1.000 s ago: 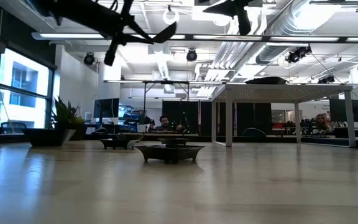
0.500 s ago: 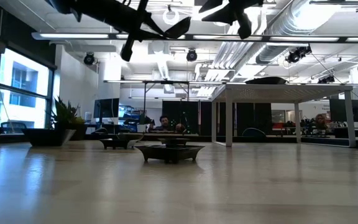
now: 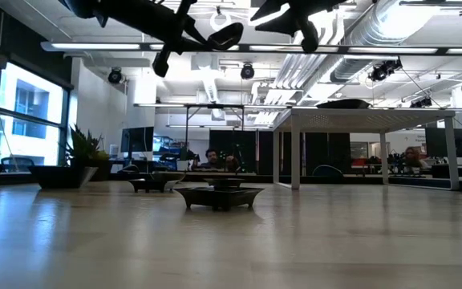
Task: Pick & Place Mini shaped plates
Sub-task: Stack the leaf-shaped plate on top of the leaf-shaped plate on the shelf
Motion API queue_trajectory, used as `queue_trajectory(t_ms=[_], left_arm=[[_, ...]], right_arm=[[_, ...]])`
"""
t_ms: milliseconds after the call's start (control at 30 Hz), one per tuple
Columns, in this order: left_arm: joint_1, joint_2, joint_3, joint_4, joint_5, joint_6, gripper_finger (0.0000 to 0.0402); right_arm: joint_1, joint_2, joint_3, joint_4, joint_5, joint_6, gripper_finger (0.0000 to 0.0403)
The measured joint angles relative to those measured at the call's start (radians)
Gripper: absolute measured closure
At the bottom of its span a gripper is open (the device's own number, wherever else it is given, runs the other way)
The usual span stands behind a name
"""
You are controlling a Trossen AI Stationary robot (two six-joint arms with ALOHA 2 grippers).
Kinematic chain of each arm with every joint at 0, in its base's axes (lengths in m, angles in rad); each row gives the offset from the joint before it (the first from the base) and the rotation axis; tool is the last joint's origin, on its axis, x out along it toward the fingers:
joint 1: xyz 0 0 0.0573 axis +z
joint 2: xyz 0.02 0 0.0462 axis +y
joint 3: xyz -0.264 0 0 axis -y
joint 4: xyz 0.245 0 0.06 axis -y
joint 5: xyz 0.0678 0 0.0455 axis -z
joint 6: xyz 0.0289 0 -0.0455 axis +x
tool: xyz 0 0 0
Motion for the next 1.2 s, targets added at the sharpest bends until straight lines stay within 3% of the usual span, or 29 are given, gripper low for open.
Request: queue_trajectory(t_ms=[333, 700, 1200], left_arm=[[0.000, 0.000, 0.000, 0.010, -0.011, 0.066, 0.0401], [0.000, 0.000, 0.000, 0.017, -0.014, 0.096, 0.0401], [0.000, 0.000, 0.000, 0.016, -0.009, 0.100, 0.0399]], right_arm=[[-0.013, 0.024, 0.000, 0.087, -0.023, -0.045, 0.0316], [-0.064, 0.089, 0.000, 0.161, -0.117, -0.042, 0.0318], [-0.067, 0.090, 0.000, 0.161, -0.096, -0.049, 0.0393]])
